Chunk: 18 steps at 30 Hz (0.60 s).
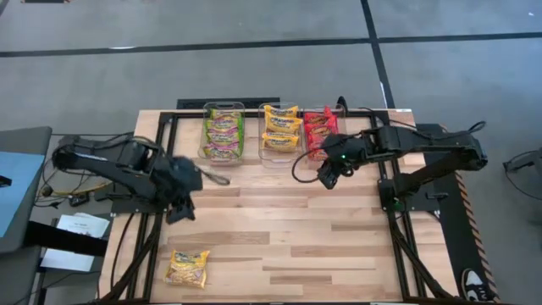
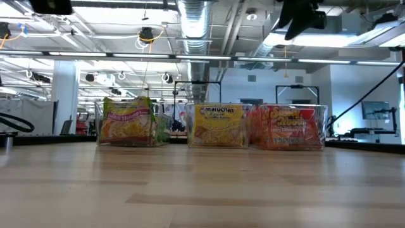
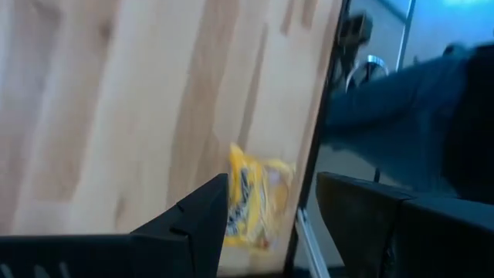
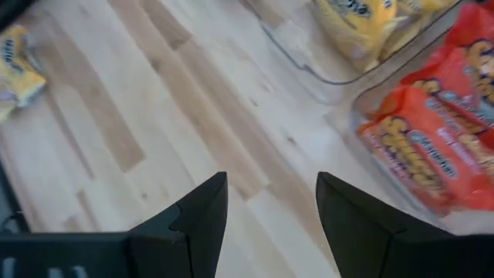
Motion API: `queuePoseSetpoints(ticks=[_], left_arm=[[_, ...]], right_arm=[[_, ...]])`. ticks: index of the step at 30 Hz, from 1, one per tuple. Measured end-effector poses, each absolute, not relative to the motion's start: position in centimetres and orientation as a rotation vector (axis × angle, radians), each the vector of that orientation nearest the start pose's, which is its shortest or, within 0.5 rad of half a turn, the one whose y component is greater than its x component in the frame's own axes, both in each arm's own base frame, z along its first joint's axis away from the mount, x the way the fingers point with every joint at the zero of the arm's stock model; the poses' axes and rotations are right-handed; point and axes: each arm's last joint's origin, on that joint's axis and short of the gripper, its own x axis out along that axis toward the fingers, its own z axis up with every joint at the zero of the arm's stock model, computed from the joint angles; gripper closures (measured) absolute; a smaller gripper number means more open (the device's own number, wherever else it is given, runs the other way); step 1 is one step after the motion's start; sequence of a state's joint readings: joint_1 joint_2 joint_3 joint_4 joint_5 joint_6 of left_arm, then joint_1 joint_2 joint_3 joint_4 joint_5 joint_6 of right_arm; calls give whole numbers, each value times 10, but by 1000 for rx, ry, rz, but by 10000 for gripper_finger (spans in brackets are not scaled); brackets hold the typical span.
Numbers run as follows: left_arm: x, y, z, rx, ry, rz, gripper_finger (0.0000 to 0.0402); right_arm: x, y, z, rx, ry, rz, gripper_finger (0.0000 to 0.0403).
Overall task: Sort Maruchan noodles
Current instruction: Put the yellow noodle pack into the middle transparent bin
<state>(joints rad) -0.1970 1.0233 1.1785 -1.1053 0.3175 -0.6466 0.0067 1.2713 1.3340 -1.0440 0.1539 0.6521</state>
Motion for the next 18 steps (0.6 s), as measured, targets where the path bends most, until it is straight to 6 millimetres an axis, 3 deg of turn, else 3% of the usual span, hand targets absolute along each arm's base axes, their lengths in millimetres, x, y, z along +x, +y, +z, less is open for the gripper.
queuePoseSetpoints(ticks=[8,18], left_arm=[[157,-76,331,-615,1178,-191,219],[153,-111,294,-570,1198,-145,219]], right_arm=[[239,21,353,606,860,-405,181],[248,48,346,671,879,-373,181]])
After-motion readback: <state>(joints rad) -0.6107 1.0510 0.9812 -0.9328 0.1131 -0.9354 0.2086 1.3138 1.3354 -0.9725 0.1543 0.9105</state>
